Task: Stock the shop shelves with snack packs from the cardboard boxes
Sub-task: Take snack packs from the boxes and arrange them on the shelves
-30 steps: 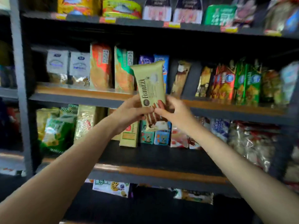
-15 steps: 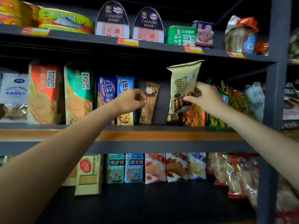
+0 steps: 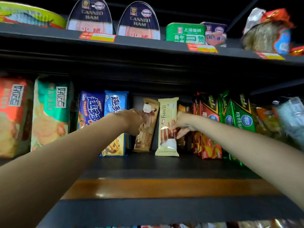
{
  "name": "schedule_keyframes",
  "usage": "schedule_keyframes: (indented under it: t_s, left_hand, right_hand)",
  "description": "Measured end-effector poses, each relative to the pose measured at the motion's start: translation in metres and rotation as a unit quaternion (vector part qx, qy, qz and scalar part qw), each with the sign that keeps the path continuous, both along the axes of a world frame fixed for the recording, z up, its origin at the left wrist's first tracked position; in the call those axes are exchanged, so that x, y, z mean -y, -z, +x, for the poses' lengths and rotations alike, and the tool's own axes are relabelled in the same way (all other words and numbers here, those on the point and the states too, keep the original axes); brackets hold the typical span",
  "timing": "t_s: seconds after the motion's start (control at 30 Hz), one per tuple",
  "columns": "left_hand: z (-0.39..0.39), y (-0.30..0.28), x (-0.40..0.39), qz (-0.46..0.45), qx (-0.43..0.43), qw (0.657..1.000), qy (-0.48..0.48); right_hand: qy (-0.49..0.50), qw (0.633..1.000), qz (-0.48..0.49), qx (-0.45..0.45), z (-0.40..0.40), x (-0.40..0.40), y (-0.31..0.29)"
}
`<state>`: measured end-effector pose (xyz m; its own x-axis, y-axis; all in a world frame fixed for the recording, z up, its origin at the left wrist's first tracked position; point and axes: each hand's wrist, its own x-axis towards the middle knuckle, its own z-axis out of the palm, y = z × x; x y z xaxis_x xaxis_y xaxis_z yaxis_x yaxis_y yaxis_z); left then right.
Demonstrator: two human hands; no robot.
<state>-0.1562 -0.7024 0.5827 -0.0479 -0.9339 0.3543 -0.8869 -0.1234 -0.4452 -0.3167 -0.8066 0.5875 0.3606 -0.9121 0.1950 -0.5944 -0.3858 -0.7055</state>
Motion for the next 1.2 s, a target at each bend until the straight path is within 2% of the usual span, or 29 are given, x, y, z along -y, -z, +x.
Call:
schedule_keyframes:
  t_s: [0.13, 0.33, 0.6, 0.83, 0.93, 1.03, 1.13, 1.2]
  left_hand:
    - [0.005, 0.003, 0.015, 0.041, 0.021, 0.999, -0.017]
    - [0.007, 0.006, 0.03, 0.061, 0.084, 0.994, -0.029]
    - [0.005, 0.002, 0.028, 0.041, 0.08, 0.996, -0.016]
    - [0.006, -0.003, 0.021, 0.028, 0.067, 0.997, 0.003]
    - [0.015, -0.006, 0.002, -0.038, 0.034, 0.998, 0.028]
    - [0.034, -0.004, -0.036, -0.162, -0.01, 0.984, 0.07]
    - [0.059, 0.016, -0.1, -0.307, -0.043, 0.942, 0.13]
    - [0.078, 0.041, -0.157, -0.367, -0.089, 0.909, 0.176]
  right_hand:
    - [0.013, 1.0, -0.013, -0.024, 0.012, 0.022, 0.002]
    - [0.035, 0.993, -0.084, -0.08, 0.017, 0.034, 0.001]
    - [0.075, 0.987, -0.144, -0.017, 0.014, 0.024, -0.006]
    - [0.057, 0.985, -0.147, -0.069, 0.012, 0.013, 0.003]
    - [0.03, 0.973, -0.202, -0.106, 0.015, -0.009, 0.004]
    - [-0.022, 0.954, -0.285, -0.093, 0.029, -0.05, 0.007]
    - [-0.078, 0.915, -0.391, -0.061, 0.052, -0.101, 0.017]
    - [-0.144, 0.885, -0.443, 0.011, 0.069, -0.145, 0.028]
